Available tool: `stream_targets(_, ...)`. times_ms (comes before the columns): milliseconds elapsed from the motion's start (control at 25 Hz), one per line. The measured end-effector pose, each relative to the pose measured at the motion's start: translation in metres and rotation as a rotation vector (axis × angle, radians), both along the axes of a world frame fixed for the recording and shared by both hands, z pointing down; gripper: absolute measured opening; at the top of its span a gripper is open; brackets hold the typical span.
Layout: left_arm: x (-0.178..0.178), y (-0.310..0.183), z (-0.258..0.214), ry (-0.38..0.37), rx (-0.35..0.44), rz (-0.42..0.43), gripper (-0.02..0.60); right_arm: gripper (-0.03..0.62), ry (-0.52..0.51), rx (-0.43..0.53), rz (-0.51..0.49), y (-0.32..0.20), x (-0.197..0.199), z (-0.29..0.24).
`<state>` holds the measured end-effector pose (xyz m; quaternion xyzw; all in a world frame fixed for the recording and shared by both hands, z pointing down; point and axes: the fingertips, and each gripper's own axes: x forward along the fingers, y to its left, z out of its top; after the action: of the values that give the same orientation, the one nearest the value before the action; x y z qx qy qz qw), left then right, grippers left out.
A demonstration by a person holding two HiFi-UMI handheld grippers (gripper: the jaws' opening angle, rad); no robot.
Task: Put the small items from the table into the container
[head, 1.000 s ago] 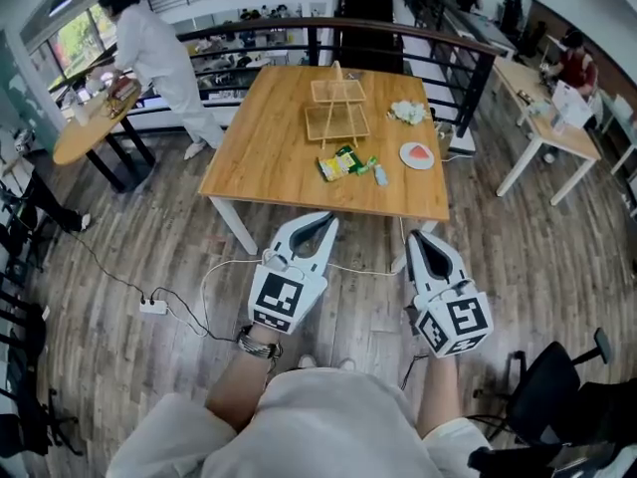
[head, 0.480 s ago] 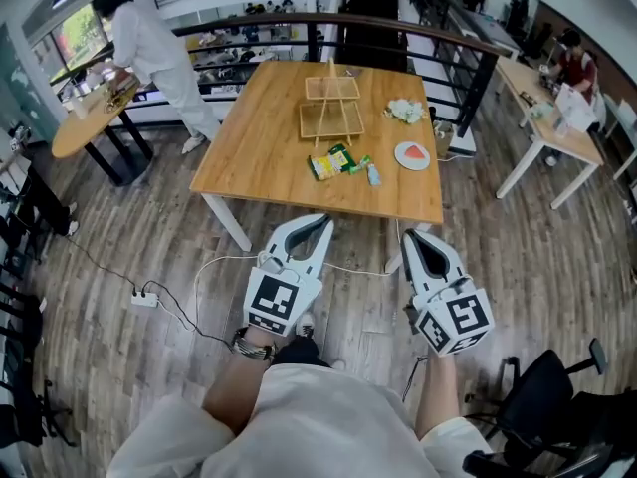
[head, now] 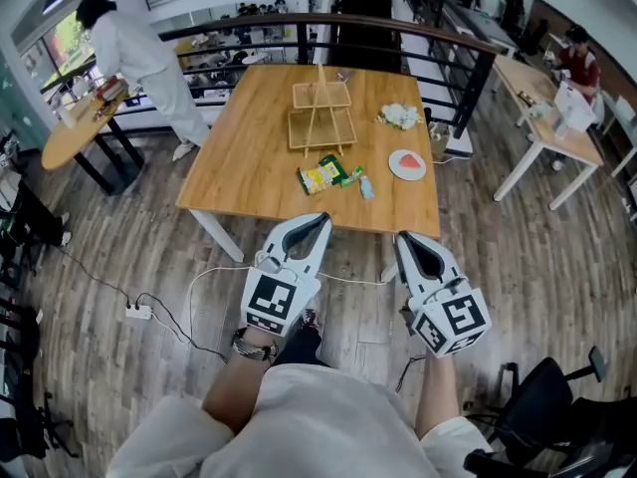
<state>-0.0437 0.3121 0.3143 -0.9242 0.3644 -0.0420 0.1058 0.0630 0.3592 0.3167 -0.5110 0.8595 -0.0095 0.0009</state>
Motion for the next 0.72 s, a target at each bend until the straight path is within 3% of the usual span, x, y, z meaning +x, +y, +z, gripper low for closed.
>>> stream_targets(480, 0.011, -0.132, 0.011, -0.010, -0.010, -0.001, 0.008, 0.014, 0.068, 0.030, 0.047, -0.125, 0.013, 0.001)
stream_targets(720, 0.015, -0.189, 0.018, -0.028, -0.033, 0.010, 0.008, 0.014, 0.047, 0.026, 0.063, -0.180, 0.018, -0.002)
